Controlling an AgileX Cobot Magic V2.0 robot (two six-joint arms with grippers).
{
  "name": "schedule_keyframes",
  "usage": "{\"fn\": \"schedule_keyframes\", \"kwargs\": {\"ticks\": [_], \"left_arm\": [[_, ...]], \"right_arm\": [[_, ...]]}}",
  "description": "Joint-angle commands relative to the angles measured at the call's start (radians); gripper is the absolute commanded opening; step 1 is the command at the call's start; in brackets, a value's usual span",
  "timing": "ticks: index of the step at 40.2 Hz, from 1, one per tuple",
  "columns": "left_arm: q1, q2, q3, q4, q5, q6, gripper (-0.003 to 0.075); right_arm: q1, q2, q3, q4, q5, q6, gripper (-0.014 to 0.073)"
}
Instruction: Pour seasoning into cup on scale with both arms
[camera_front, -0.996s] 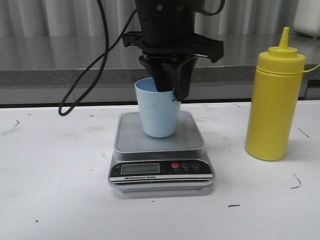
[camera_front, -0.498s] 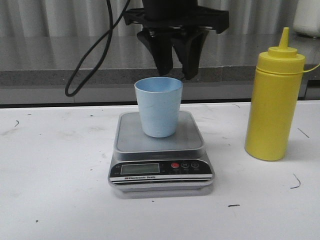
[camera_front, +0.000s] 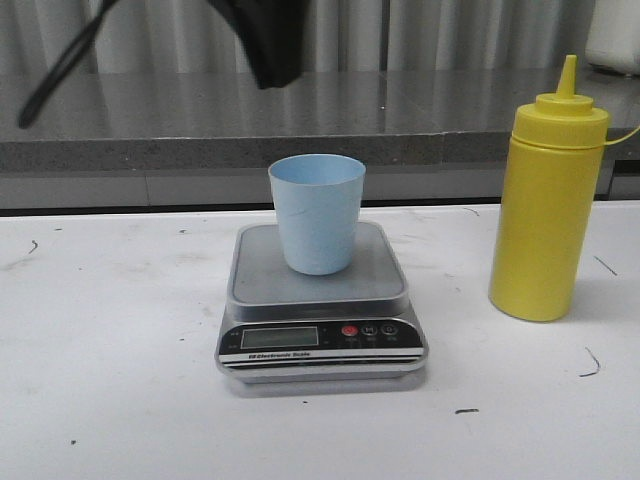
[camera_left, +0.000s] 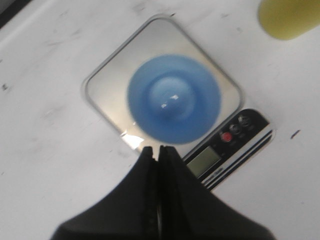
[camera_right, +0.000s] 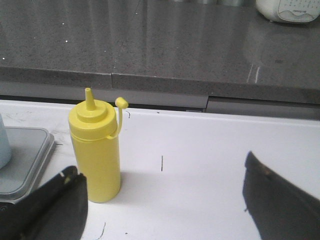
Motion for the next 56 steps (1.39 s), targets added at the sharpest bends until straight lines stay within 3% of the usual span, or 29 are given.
{"fn": "schedule_keyframes", "kwargs": {"ticks": [1, 17, 32, 47, 56], "left_arm": [[0.069, -0.136, 0.059, 0.016, 0.009, -0.018, -0.002], [0.301, -0.59, 0.59, 0.012, -0.359, -0.07, -0.002], [0.348, -1.094, 1.076, 0.012, -0.735, -0.07, -0.002], [0.348, -1.491, 1.355, -0.042, -0.965, -0.07, -0.002], [0.348, -1.584, 1.397, -0.042, -0.988, -0.07, -0.002]], "right_arm": [[-0.004, 0.015, -0.034, 0.006, -0.083, -0.003, 0.0643], [-0.004, 0.015, -0.034, 0.006, -0.083, -0.003, 0.0643], [-0.004, 0.015, -0.034, 0.006, -0.056, -0.003, 0.0643], [-0.004, 0.015, -0.034, 0.006, -0.055, -0.003, 0.0643], [-0.004, 0.017, -0.034, 0.017, -0.062, -0.003, 0.0643]]}}
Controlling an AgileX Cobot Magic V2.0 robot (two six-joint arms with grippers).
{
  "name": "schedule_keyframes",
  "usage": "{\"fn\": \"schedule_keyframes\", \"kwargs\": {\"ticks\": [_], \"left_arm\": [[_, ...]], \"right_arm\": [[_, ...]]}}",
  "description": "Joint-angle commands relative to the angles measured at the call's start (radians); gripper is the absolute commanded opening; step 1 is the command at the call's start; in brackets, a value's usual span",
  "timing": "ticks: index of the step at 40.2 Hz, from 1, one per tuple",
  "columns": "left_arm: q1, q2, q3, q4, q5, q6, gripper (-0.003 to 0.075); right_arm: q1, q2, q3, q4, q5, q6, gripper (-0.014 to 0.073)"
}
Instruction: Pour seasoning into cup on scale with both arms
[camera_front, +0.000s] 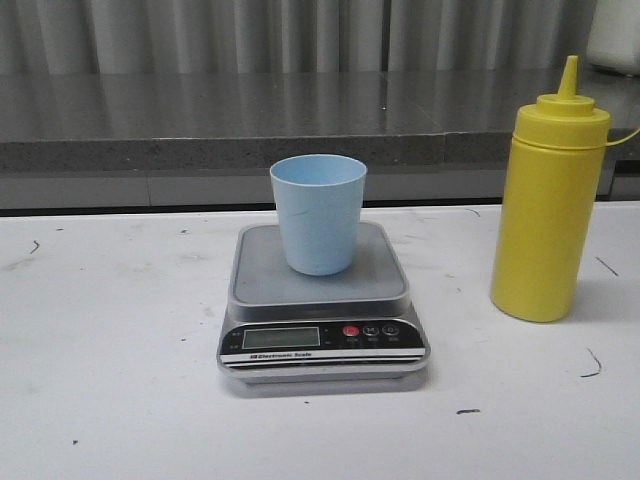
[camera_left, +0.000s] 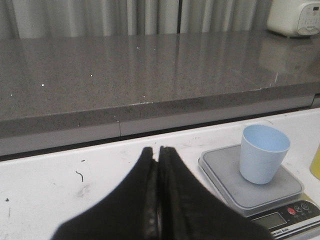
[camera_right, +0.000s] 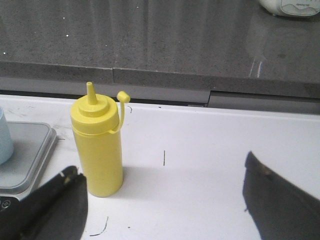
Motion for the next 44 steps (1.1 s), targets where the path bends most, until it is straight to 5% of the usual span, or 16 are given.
{"fn": "schedule_keyframes", "kwargs": {"ticks": [1, 16, 32, 44], "left_arm": [[0.001, -0.002, -0.023, -0.009, -0.093, -0.012, -0.002], [0.001, -0.002, -0.023, -0.009, -0.093, -0.012, -0.002], [0.001, -0.002, -0.023, -0.009, -0.093, -0.012, -0.002], [0.001, -0.002, -0.023, -0.009, -0.093, -0.012, -0.002]], "right_arm": [[-0.004, 0.018, -0.034, 0.01, -0.089, -0.003, 0.0643], [0.021, 0.339, -0.028, 0.053, -0.396, -0.003, 0.0643], [0.228, 0.559, 0.296, 0.151, -0.91, 0.0, 0.0643], [0.313, 0.853, 0.335, 0.156, -1.221, 0.001, 0.0643]]}}
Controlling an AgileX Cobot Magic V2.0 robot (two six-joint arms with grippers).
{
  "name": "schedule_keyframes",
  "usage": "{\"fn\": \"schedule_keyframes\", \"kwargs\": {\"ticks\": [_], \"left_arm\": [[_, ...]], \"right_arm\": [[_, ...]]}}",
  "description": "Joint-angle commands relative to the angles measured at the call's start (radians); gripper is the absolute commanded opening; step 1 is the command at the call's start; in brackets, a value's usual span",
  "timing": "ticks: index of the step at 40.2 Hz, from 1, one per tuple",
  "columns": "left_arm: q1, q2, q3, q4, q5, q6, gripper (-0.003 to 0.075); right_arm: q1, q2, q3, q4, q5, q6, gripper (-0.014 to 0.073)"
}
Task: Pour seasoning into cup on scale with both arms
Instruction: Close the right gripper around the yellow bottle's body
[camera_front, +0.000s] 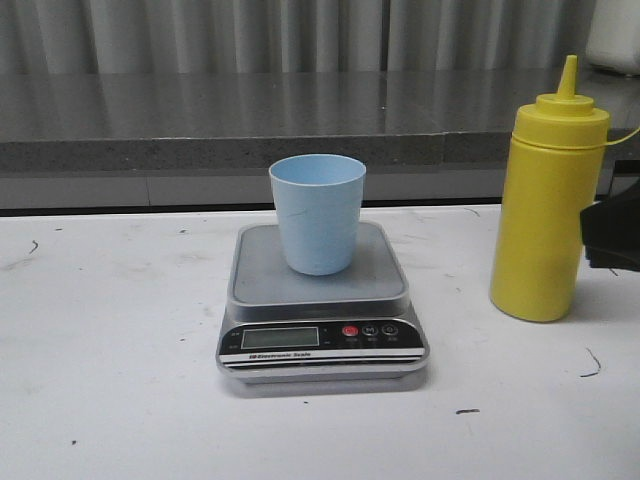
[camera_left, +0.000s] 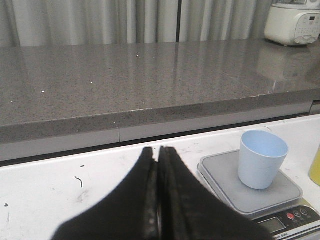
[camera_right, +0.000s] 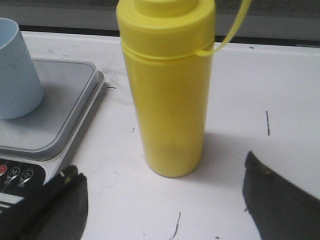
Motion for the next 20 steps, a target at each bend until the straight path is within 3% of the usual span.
{"fn": "schedule_keyframes", "kwargs": {"ticks": [1, 6, 14, 20], "left_arm": [[0.001, 0.009, -0.025, -0.009, -0.089, -0.012, -0.002], [0.001, 0.009, -0.025, -0.009, -0.089, -0.012, -0.002], [0.001, 0.009, -0.025, -0.009, -0.089, -0.012, -0.002], [0.001, 0.009, -0.025, -0.009, -0.089, -0.012, -0.002]], "right_arm": [[0.006, 0.097, -0.02, -0.001, -0.214, 0.001, 0.0643], [0.006, 0.241, -0.02, -0.001, -0.39, 0.025, 0.0643], [0.006, 0.463, -0.02, -0.036, -0.695, 0.179, 0.0643], [0.006, 0.573, -0.028, -0.078, -0.799, 0.224, 0.0643]]}}
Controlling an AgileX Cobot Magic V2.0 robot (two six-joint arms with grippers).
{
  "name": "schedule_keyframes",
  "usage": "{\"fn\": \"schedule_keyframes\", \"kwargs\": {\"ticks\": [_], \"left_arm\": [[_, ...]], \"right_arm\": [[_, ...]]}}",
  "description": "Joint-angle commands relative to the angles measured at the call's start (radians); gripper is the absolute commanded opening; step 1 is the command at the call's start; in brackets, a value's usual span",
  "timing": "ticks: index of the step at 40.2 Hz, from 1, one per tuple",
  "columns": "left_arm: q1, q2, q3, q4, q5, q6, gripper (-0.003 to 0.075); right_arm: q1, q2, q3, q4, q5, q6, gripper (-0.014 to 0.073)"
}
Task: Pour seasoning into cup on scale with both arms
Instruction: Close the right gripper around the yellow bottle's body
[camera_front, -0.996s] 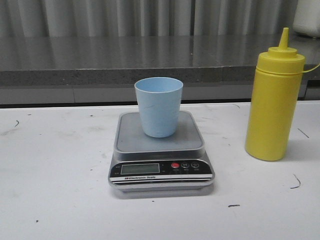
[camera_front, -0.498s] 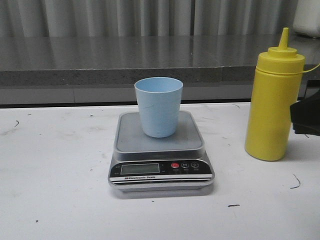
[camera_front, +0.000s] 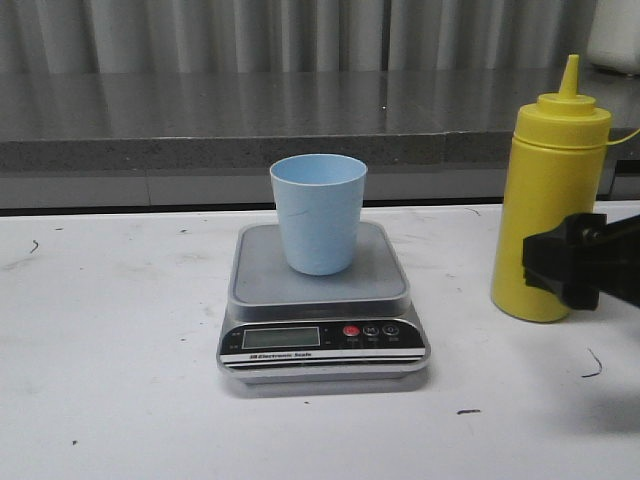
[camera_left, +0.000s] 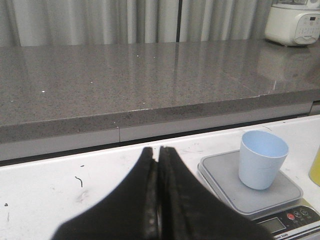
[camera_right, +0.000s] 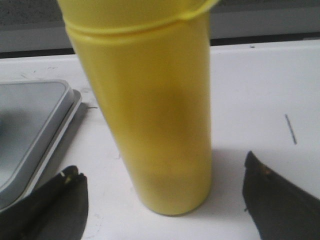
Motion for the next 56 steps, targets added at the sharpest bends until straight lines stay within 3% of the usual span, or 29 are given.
{"fn": "schedule_keyframes", "kwargs": {"ticks": [1, 20, 37, 56], "left_arm": [[0.001, 0.009, -0.025, -0.009, -0.089, -0.01, -0.002], [0.001, 0.009, -0.025, -0.009, -0.089, -0.01, -0.002], [0.001, 0.009, -0.025, -0.009, -0.089, -0.01, -0.002], [0.001, 0.009, -0.025, -0.009, -0.089, -0.01, -0.002]], "right_arm": [[0.0, 0.031, -0.025, -0.035, -0.175, 0.026, 0.0643], [-0.008, 0.07, -0.117, -0.031, -0.169, 0.026, 0.0643], [-0.076, 0.071, -0.228, 0.0, -0.076, 0.024, 0.0643], [-0.085, 0.106, -0.296, -0.002, -0.024, 0.024, 0.0643]]}}
